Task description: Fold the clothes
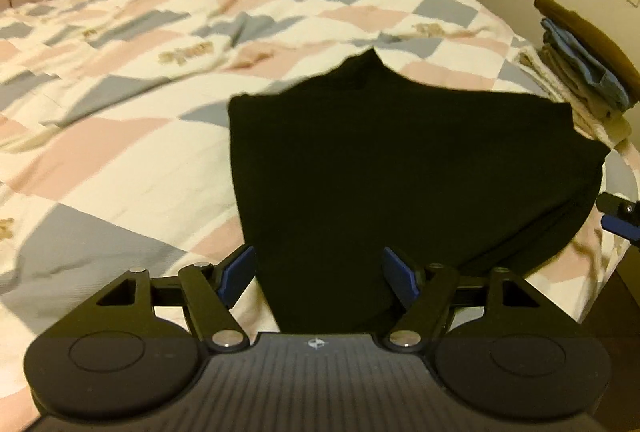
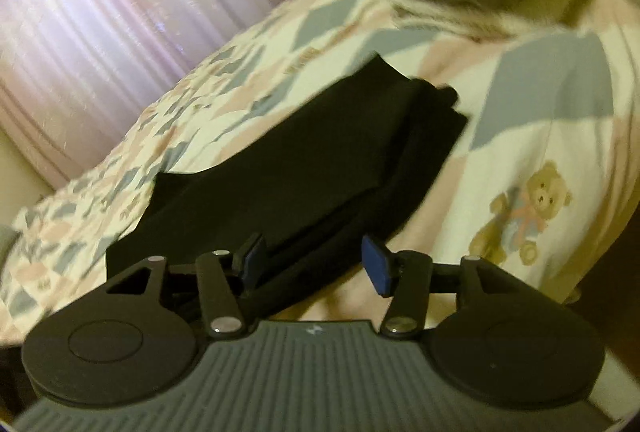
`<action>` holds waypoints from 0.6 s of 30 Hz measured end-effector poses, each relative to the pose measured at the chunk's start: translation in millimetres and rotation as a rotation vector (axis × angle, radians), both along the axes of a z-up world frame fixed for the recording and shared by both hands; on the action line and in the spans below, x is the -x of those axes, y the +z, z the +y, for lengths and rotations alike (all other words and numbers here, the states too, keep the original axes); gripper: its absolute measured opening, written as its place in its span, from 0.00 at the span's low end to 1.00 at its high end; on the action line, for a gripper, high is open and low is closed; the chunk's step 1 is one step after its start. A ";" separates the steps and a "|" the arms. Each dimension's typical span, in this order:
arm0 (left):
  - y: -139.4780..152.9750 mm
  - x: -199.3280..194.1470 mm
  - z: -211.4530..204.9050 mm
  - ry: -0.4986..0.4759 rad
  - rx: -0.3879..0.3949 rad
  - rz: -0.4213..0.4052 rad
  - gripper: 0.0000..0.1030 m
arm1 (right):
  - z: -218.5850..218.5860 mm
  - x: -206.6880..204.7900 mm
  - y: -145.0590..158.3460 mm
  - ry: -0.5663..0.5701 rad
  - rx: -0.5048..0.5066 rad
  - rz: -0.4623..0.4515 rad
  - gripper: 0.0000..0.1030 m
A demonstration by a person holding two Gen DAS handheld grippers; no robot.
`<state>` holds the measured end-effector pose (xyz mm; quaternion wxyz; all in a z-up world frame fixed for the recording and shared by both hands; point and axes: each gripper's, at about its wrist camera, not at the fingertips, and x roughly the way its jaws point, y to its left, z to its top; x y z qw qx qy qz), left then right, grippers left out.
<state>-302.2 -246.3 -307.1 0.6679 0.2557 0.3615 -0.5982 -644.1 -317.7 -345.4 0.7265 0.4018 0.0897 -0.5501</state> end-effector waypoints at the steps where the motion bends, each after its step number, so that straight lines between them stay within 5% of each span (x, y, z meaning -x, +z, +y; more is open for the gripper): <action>1: 5.3 0.8 3.6 0.005 0.007 -0.008 0.70 | 5.7 -3.3 6.0 0.011 0.015 0.008 0.48; 9: 35.5 6.3 48.6 0.008 0.074 -0.014 0.75 | 62.4 -23.7 49.4 0.061 0.106 0.043 0.59; 18: 47.7 -5.0 107.4 0.020 0.114 0.003 0.79 | 115.4 -22.5 56.1 0.039 0.107 -0.012 0.64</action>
